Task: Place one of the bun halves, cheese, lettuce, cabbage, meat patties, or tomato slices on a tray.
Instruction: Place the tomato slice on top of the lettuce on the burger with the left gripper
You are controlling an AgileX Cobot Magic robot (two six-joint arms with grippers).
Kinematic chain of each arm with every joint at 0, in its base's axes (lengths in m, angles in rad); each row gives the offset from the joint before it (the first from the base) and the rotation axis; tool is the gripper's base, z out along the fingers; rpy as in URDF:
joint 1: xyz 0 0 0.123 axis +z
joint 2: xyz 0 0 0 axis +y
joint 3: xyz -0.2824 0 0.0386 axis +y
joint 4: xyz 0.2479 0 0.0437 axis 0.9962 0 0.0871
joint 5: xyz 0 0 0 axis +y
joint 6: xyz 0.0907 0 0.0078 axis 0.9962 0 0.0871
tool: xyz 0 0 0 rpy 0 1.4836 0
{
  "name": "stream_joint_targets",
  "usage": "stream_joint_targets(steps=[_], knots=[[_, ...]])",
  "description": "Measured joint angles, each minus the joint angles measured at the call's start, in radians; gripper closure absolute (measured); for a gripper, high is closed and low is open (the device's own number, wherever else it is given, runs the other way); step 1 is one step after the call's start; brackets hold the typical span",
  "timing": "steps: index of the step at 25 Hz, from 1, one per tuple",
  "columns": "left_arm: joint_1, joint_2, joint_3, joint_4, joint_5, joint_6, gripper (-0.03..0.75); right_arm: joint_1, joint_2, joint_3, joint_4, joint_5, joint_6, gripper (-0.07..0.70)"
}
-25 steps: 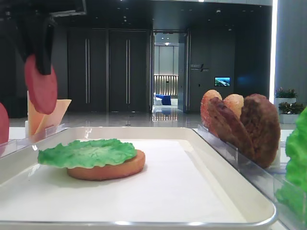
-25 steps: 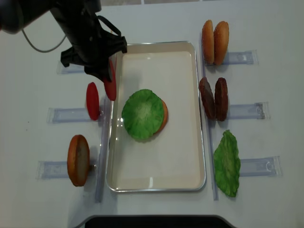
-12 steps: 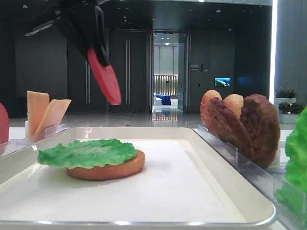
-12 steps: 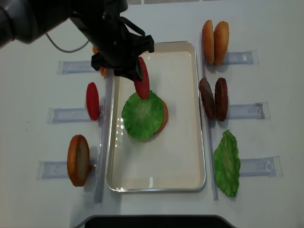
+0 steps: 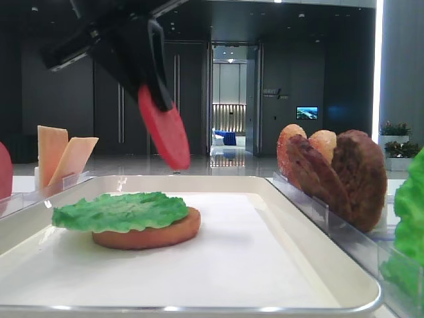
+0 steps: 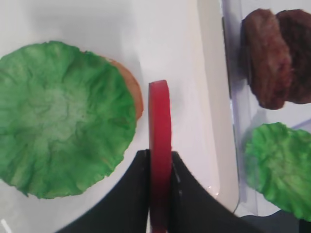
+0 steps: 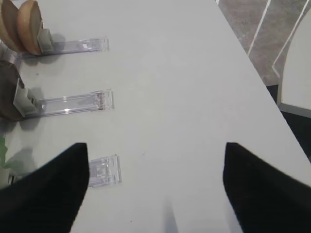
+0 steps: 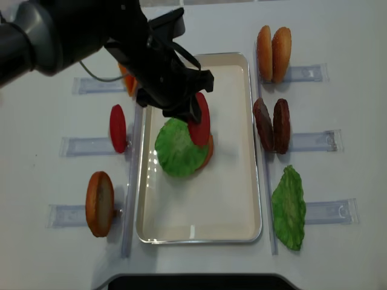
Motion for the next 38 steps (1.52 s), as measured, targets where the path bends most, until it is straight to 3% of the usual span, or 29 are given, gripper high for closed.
stream_joint_targets(steps=[8,17,38], knots=[[0.0,0.005,0.077,0.0,-0.075,0.03,0.669,0.0,0.0,0.0,0.0,0.0,0.0,0.093],[0.03,0.005,0.079,-0.012,-0.082,0.069,0.669,0.0,0.0,0.0,0.0,0.0,0.0,0.093],[0.03,0.044,0.099,-0.001,-0.107,0.082,0.643,0.0,0.0,0.0,0.0,0.0,0.0,0.093]])
